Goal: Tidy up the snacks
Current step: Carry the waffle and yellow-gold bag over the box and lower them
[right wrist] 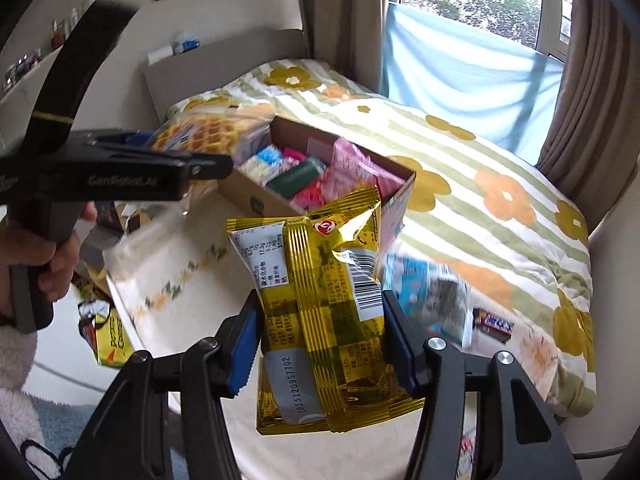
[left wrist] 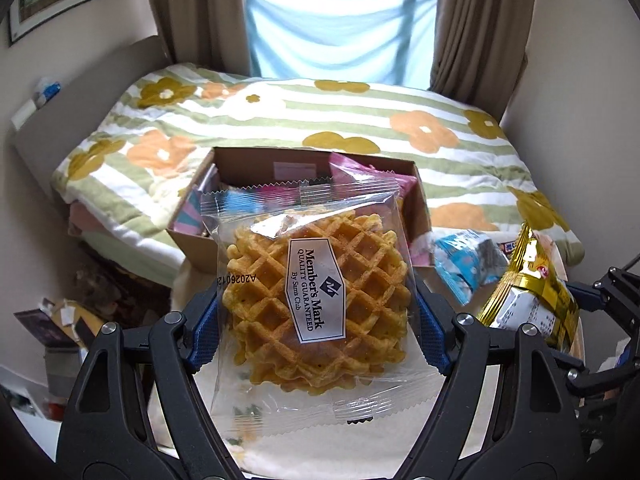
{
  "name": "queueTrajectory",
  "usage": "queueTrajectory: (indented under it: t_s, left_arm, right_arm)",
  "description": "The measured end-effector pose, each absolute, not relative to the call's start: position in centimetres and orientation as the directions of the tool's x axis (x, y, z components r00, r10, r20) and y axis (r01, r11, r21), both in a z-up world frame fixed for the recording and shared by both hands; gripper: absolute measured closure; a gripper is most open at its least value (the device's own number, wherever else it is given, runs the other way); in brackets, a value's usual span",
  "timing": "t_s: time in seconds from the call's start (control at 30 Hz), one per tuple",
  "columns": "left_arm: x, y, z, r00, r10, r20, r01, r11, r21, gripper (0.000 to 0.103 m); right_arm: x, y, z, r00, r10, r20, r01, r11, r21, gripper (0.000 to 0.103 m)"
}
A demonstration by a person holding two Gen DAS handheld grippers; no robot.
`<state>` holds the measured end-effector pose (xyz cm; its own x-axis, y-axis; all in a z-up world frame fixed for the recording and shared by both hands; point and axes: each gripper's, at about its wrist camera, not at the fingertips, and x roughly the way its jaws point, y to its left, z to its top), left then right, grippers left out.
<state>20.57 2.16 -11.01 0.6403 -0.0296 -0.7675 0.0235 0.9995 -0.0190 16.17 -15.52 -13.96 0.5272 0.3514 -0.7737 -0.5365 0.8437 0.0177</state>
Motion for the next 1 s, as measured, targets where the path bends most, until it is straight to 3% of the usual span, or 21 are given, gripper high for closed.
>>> queueTrajectory:
  t_s: [0.4, 0.73, 0.83, 0.9, 1.0]
  left_arm:
    - [30.7, 12.7, -12.4, 0.61, -0.035, -0.792, 0.037, 0.999, -0.015, 0.026]
    - [37.1, 14.5, -17.7, 0.537, -0.101, -0.837, 0.139, 0.99, -0.03, 0.024]
    - [37.7, 14.0, -18.5, 0.516, -0.104, -0.85, 0.181, 0.983, -0.011, 0.02]
    - [37.8, 13.8, -18.9, 0.517, -0.085, -0.852, 0.196, 0.98, 0.022, 0.003]
    - [37.4, 13.6, -19.1, 0.526, -0.075, -0.847, 0.207, 0.977, 0.041, 0.001]
  right_arm:
    - [26.7, -7.3, -12.6, 0.561, 0.311, -0.767, -0.372, 0.923, 0.102, 0.05]
    - [32.3, -3.3, -15.0, 0.541, 0.259, -0.8, -0.208, 0.963, 0.172, 0.05]
    - [33.1, -2.7, -15.4, 0.53, 0.247, -0.811, -0.189, 0.967, 0.171, 0.05]
    - [33.6, -2.5, -15.7, 0.521, 0.249, -0.816, -0.182, 0.967, 0.178, 0.05]
    - [34.1, -2.3, -16.1, 0.508, 0.255, -0.823, -0.178, 0.966, 0.189, 0.05]
